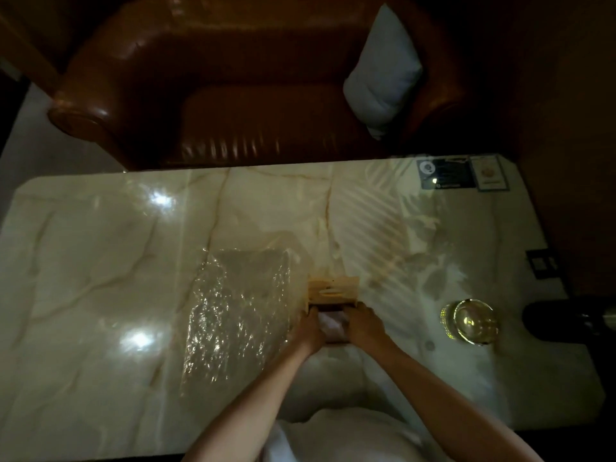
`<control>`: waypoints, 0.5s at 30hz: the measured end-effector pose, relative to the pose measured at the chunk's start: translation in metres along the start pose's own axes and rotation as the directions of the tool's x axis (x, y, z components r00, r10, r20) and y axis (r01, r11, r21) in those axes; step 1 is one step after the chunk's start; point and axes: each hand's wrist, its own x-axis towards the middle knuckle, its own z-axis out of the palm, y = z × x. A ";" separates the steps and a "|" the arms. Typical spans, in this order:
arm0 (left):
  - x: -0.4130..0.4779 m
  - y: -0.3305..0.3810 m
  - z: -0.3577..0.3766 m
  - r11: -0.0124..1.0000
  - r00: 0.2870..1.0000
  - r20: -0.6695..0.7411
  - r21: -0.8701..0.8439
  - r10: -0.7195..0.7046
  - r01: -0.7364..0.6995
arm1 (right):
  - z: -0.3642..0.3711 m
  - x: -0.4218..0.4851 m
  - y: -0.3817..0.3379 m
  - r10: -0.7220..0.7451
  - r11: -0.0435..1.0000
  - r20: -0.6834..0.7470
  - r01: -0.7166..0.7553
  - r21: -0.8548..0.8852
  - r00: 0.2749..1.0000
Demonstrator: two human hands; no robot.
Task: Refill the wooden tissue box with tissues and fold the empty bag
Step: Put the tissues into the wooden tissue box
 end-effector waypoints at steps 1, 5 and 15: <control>0.003 0.000 0.000 1.000 1.000 -0.003 -0.004 -0.020 0.020 | 0.000 0.002 -0.002 0.029 1.000 0.014 -0.029 0.008 0.999; 0.009 -0.004 -0.001 0.998 0.999 0.000 0.045 -0.040 0.040 | 0.002 0.008 -0.001 0.045 0.999 0.044 -0.046 0.020 0.998; -0.006 -0.004 -0.013 0.990 0.995 0.056 0.114 0.082 -0.088 | -0.011 -0.012 0.007 -0.038 0.999 -0.026 0.039 0.035 0.999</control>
